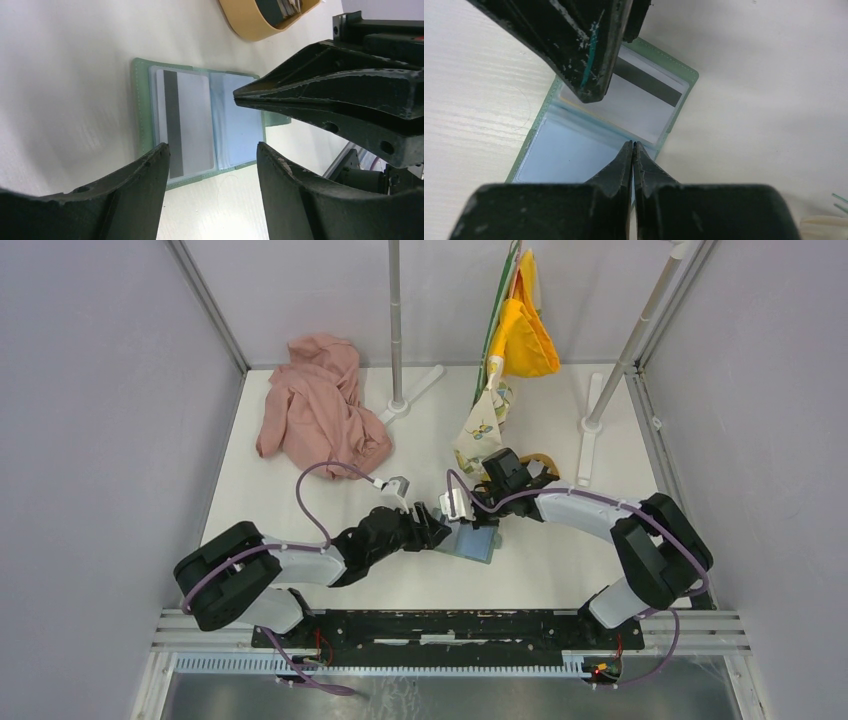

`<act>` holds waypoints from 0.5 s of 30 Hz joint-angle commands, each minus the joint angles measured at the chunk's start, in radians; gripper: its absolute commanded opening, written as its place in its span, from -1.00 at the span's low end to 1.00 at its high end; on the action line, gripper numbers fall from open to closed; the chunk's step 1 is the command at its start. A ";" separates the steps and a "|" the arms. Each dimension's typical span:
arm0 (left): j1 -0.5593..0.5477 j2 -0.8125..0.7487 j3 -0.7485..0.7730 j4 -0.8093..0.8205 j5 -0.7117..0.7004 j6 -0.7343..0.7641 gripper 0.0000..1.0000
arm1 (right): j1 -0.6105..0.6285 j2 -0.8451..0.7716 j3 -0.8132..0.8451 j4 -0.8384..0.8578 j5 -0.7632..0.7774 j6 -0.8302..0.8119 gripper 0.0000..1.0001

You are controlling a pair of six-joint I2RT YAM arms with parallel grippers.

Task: Put the credit cards into the card holder
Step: Insert the credit card into the card holder.

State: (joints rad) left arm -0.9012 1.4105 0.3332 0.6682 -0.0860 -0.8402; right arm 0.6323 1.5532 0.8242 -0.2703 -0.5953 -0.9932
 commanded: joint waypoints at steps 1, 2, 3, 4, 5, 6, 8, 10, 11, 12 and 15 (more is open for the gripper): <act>-0.012 -0.027 0.028 0.001 -0.062 0.002 0.41 | -0.003 -0.042 -0.012 0.018 -0.050 -0.014 -0.87; -0.013 -0.025 0.031 0.001 -0.062 0.003 0.41 | -0.004 -0.044 -0.013 0.016 -0.053 -0.015 -0.87; -0.016 -0.024 0.033 0.002 -0.062 0.005 0.41 | -0.006 -0.047 -0.014 0.017 -0.057 -0.016 -0.87; -0.017 -0.022 0.036 0.001 -0.063 0.007 0.41 | -0.005 -0.051 -0.016 0.016 -0.059 -0.015 -0.87; -0.019 -0.021 0.038 0.002 -0.062 0.008 0.41 | -0.006 -0.056 -0.017 0.016 -0.062 -0.016 -0.87; -0.021 -0.020 0.041 0.000 -0.061 0.011 0.41 | -0.005 -0.060 -0.019 0.015 -0.064 -0.017 -0.87; -0.026 -0.018 0.046 -0.006 -0.064 0.013 0.41 | -0.007 -0.068 -0.022 0.016 -0.071 -0.017 -0.87; -0.028 -0.022 0.051 -0.012 -0.065 0.017 0.41 | -0.010 -0.076 -0.023 0.015 -0.076 -0.017 -0.87; -0.032 -0.023 0.053 -0.016 -0.068 0.018 0.41 | -0.010 -0.080 -0.025 0.015 -0.079 -0.017 -0.87; -0.034 -0.025 0.053 -0.018 -0.071 0.019 0.41 | -0.011 -0.082 -0.025 0.017 -0.082 -0.017 -0.87; -0.037 -0.030 0.053 -0.021 -0.072 0.020 0.41 | -0.014 -0.091 -0.026 0.016 -0.089 -0.017 -0.87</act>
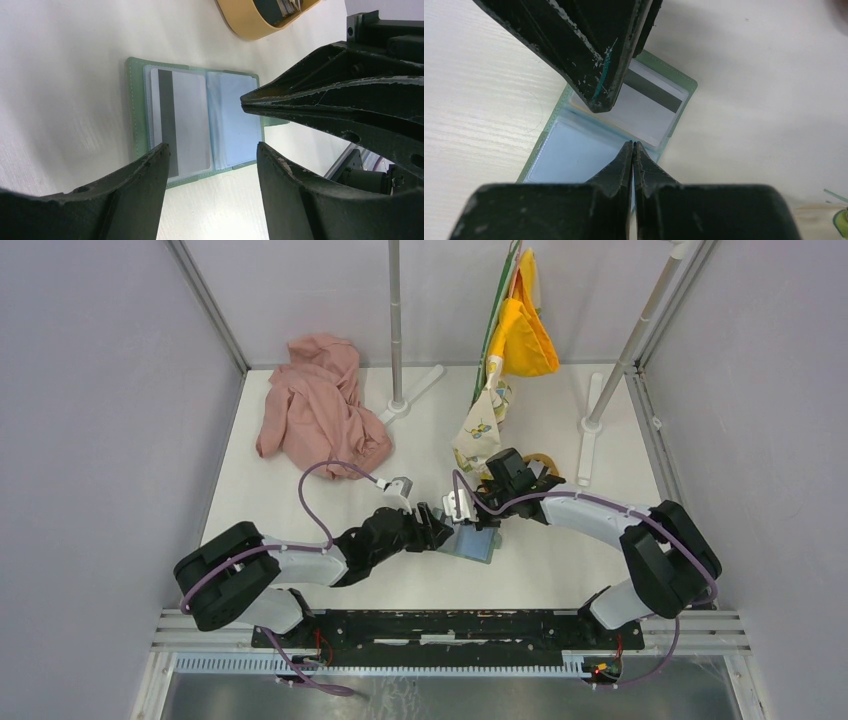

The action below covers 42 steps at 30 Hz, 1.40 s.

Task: Put the credit cards into the card holder
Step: Insert the credit card into the card holder.

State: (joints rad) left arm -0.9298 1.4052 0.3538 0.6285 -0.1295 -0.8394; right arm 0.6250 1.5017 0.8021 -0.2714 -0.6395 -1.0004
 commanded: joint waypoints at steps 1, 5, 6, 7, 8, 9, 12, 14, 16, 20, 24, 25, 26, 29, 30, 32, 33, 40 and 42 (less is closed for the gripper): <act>-0.009 -0.025 0.031 0.018 -0.029 0.019 0.41 | -0.006 -0.041 -0.006 0.017 -0.046 -0.009 -0.87; -0.010 -0.033 0.027 0.020 -0.030 0.020 0.42 | -0.006 -0.047 -0.007 0.016 -0.053 -0.011 -0.87; -0.011 -0.035 0.025 0.024 -0.031 0.022 0.42 | -0.008 -0.049 -0.008 0.017 -0.055 -0.012 -0.88; -0.012 -0.037 0.020 0.031 -0.032 0.023 0.42 | -0.008 -0.051 -0.009 0.017 -0.055 -0.013 -0.87; -0.012 -0.041 0.015 0.040 -0.032 0.025 0.42 | -0.008 -0.051 -0.009 0.017 -0.057 -0.012 -0.87; -0.011 -0.046 0.012 0.043 -0.032 0.031 0.42 | -0.008 -0.053 -0.009 0.016 -0.059 -0.013 -0.87; -0.011 -0.068 0.004 0.032 -0.034 0.055 0.43 | -0.008 -0.054 -0.013 0.019 -0.067 -0.011 -0.87; -0.012 -0.090 0.000 0.010 -0.040 0.078 0.46 | -0.009 -0.047 -0.017 0.022 -0.066 -0.014 -0.87; -0.011 -0.120 -0.007 -0.022 -0.059 0.101 0.49 | -0.010 -0.039 -0.024 0.026 -0.063 -0.019 -0.87; 0.003 -0.205 -0.034 -0.083 -0.077 0.134 0.56 | -0.009 -0.018 -0.033 0.025 -0.056 -0.030 -0.87; 0.033 -0.314 -0.077 -0.143 -0.069 0.144 0.65 | -0.010 -0.005 -0.041 0.032 -0.047 -0.038 -0.88; 0.044 -0.335 -0.087 -0.155 -0.067 0.141 0.70 | -0.008 -0.003 -0.043 0.037 -0.045 -0.035 -0.88; 0.059 -0.350 -0.099 -0.160 -0.057 0.134 0.74 | -0.008 -0.001 -0.044 0.044 -0.040 -0.029 -0.88; 0.125 -0.339 -0.113 -0.125 0.045 0.123 0.80 | -0.006 0.005 -0.050 0.059 -0.024 -0.012 -0.88; 0.145 -0.315 -0.111 -0.107 0.088 0.116 0.80 | -0.004 0.008 -0.053 0.065 -0.021 -0.012 -0.88; 0.174 -0.251 -0.107 -0.052 0.168 0.095 0.77 | 0.000 0.018 -0.062 0.076 -0.016 -0.011 -0.88; 0.186 -0.218 -0.108 -0.017 0.206 0.083 0.75 | 0.002 0.028 -0.065 0.080 -0.013 -0.012 -0.88; 0.227 -0.019 -0.109 0.161 0.357 0.019 0.53 | 0.023 0.093 -0.064 0.097 0.054 -0.005 -0.88; 0.230 0.026 -0.104 0.187 0.378 0.011 0.49 | 0.026 0.103 -0.057 0.091 0.066 -0.003 -0.88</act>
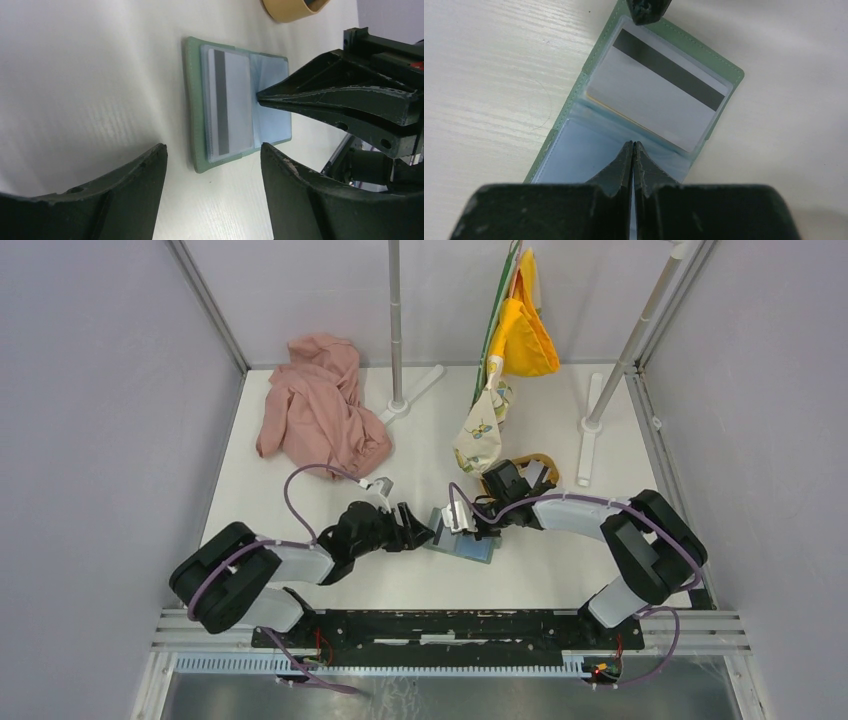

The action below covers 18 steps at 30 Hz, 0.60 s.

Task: Put the credit cards into the card holder
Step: Insert the credit card into the card holder.

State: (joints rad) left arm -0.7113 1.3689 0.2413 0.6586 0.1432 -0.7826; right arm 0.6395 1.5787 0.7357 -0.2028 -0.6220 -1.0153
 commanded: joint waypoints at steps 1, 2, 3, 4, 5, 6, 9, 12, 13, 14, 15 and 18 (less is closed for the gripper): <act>0.012 0.089 0.013 0.168 0.115 -0.048 0.46 | 0.012 0.027 0.009 0.023 0.056 0.012 -0.88; 0.013 0.109 0.017 0.181 0.128 -0.052 0.45 | 0.013 0.030 0.010 0.022 0.061 0.011 -0.88; 0.013 0.131 0.021 0.201 0.140 -0.056 0.43 | 0.014 0.032 0.012 0.022 0.068 0.012 -0.88; 0.014 0.152 0.026 0.224 0.157 -0.061 0.40 | 0.015 0.037 0.014 0.022 0.074 0.013 -0.88; 0.014 0.179 0.028 0.252 0.171 -0.069 0.38 | 0.017 0.040 0.017 0.017 0.081 0.014 -0.88; 0.016 0.206 0.030 0.285 0.189 -0.082 0.35 | 0.017 0.046 0.021 0.012 0.086 0.015 -0.88; 0.017 0.291 0.026 0.432 0.242 -0.126 0.24 | 0.023 0.058 0.028 0.001 0.100 0.014 -0.88; 0.019 0.361 0.018 0.602 0.280 -0.172 0.15 | 0.024 0.063 0.032 -0.004 0.106 0.014 -0.88; 0.019 0.374 0.018 0.633 0.284 -0.180 0.11 | 0.025 0.065 0.033 -0.006 0.105 0.016 -0.88; 0.018 0.379 0.021 0.641 0.279 -0.181 0.07 | 0.024 0.065 0.034 -0.007 0.102 0.019 -0.88; 0.018 0.379 0.028 0.627 0.270 -0.176 0.04 | 0.025 0.062 0.037 -0.007 0.094 0.022 -0.88; 0.015 0.355 0.050 0.495 0.220 -0.142 -0.25 | 0.024 0.052 0.047 -0.016 0.059 0.039 -0.87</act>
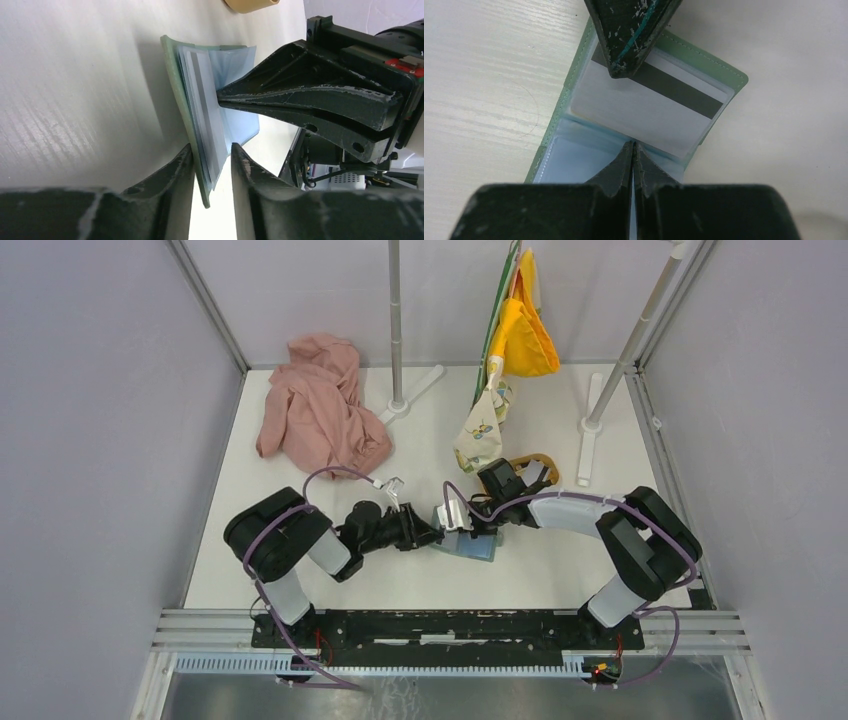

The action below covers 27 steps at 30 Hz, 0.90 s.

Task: Put the credit cards into the card holder
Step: Insert the credit card into the card holder, then close the card holder at the center of the board.

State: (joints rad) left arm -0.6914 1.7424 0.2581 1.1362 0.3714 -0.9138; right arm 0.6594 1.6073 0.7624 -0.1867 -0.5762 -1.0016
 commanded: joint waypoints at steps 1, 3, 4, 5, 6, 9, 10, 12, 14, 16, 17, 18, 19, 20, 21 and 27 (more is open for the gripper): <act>-0.006 -0.032 0.041 -0.032 -0.032 0.003 -0.34 | 0.005 0.016 0.029 -0.040 0.004 0.032 -0.87; -0.011 -0.075 0.055 -0.154 -0.099 0.039 -0.53 | 0.000 -0.006 0.044 -0.058 -0.014 0.043 -0.86; -0.013 -0.103 0.062 -0.225 -0.131 0.062 -0.62 | -0.006 -0.023 0.052 -0.072 -0.025 0.041 -0.85; -0.017 -0.135 0.070 -0.296 -0.157 0.085 -0.67 | -0.014 -0.042 0.058 -0.082 -0.040 0.038 -0.84; -0.021 -0.170 0.081 -0.373 -0.190 0.116 -0.72 | -0.028 -0.069 0.062 -0.099 -0.061 0.024 -0.81; -0.044 -0.292 0.121 -0.620 -0.294 0.190 -0.77 | -0.083 -0.143 0.066 -0.154 -0.129 -0.035 -0.75; -0.052 -0.334 0.139 -0.706 -0.328 0.215 -0.78 | -0.099 -0.162 0.065 -0.176 -0.145 -0.069 -0.73; -0.080 -0.407 0.185 -0.872 -0.398 0.258 -0.79 | -0.131 -0.204 0.044 -0.204 -0.171 -0.137 -0.70; -0.106 -0.450 0.236 -1.028 -0.450 0.296 -0.79 | -0.151 -0.230 0.006 -0.219 -0.214 -0.208 -0.66; -0.140 -0.446 0.301 -1.141 -0.494 0.328 -0.78 | -0.156 -0.239 -0.022 -0.235 -0.247 -0.286 -0.61; -0.163 -0.432 0.337 -1.193 -0.513 0.341 -0.77 | -0.155 -0.238 -0.033 -0.244 -0.257 -0.322 -0.59; -0.185 -0.411 0.370 -1.231 -0.530 0.352 -0.76 | -0.155 -0.235 -0.037 -0.251 -0.259 -0.346 -0.54; -0.208 -0.387 0.416 -1.260 -0.553 0.359 -0.75 | -0.155 -0.229 -0.039 -0.265 -0.255 -0.374 -0.49; -0.232 -0.360 0.450 -1.282 -0.570 0.363 -0.73 | -0.155 -0.224 -0.035 -0.285 -0.246 -0.407 -0.44; -0.251 -0.332 0.479 -1.296 -0.579 0.366 -0.71 | -0.155 -0.220 -0.033 -0.299 -0.235 -0.430 -0.40; -0.324 -0.215 0.602 -1.311 -0.573 0.368 -0.38 | -0.165 -0.229 -0.061 -0.369 -0.196 -0.586 -0.04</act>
State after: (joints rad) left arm -0.9810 1.4853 0.7898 -0.1108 -0.1635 -0.6006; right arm 0.5011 1.3865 0.7200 -0.4873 -0.7654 -1.4227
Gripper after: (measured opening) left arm 0.283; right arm 0.438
